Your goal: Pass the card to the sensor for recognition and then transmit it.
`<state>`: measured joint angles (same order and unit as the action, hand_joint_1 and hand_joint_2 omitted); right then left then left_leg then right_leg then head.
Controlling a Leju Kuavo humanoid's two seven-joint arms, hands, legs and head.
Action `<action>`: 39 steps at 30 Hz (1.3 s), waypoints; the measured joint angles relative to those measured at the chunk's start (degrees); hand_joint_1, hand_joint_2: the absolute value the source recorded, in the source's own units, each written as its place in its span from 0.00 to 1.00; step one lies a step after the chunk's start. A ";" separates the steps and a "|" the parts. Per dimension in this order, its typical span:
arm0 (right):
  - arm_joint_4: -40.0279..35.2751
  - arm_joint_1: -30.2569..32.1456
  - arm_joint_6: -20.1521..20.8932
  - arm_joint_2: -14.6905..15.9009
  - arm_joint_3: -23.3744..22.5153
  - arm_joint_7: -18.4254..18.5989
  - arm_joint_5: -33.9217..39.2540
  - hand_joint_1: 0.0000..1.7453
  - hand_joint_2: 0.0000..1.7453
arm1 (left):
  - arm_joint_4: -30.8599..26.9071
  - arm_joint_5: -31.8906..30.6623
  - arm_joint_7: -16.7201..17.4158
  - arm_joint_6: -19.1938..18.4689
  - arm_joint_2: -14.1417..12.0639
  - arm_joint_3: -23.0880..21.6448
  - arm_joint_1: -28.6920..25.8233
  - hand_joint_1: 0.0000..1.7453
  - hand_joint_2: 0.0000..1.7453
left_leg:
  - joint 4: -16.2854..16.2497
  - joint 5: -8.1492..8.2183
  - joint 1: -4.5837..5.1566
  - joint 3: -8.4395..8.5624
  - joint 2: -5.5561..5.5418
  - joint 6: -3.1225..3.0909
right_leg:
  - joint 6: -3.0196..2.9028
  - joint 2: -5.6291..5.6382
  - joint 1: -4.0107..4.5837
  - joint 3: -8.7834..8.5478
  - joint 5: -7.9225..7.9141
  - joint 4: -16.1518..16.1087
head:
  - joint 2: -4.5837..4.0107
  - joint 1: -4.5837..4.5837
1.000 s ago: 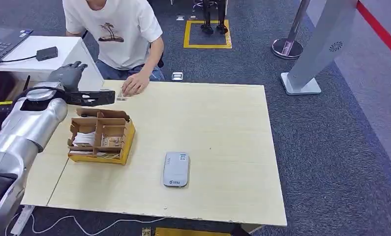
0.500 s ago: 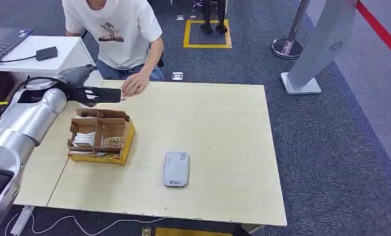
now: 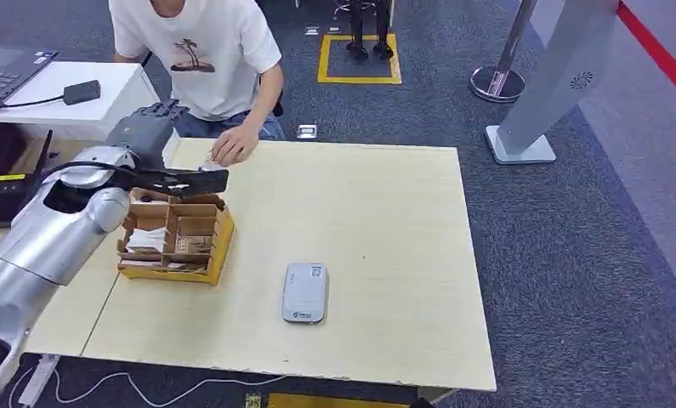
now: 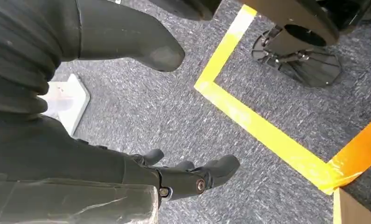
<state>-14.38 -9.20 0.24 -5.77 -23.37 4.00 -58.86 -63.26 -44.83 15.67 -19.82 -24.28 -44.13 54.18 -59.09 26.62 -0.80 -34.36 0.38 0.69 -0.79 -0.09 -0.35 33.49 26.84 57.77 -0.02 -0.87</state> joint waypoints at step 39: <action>0.22 2.93 -3.02 0.44 -3.14 -1.79 2.08 0.00 1.00 | -23.90 -18.66 4.04 12.21 -5.71 4.42 -29.00 0.00 1.00 | 0.02 0.09 0.00 0.00 0.11 -0.04 | 0.05 0.07 0.00 0.01 0.10 -0.01 | 0.00 0.02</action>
<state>-14.16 -6.28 -2.78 -5.33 -26.51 2.21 -56.78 -87.16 -63.49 19.71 -7.62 -29.98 -39.71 25.18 -59.07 26.70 -0.80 -34.36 0.49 0.65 -0.74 -0.02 -0.36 33.50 26.94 57.77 -0.02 -0.85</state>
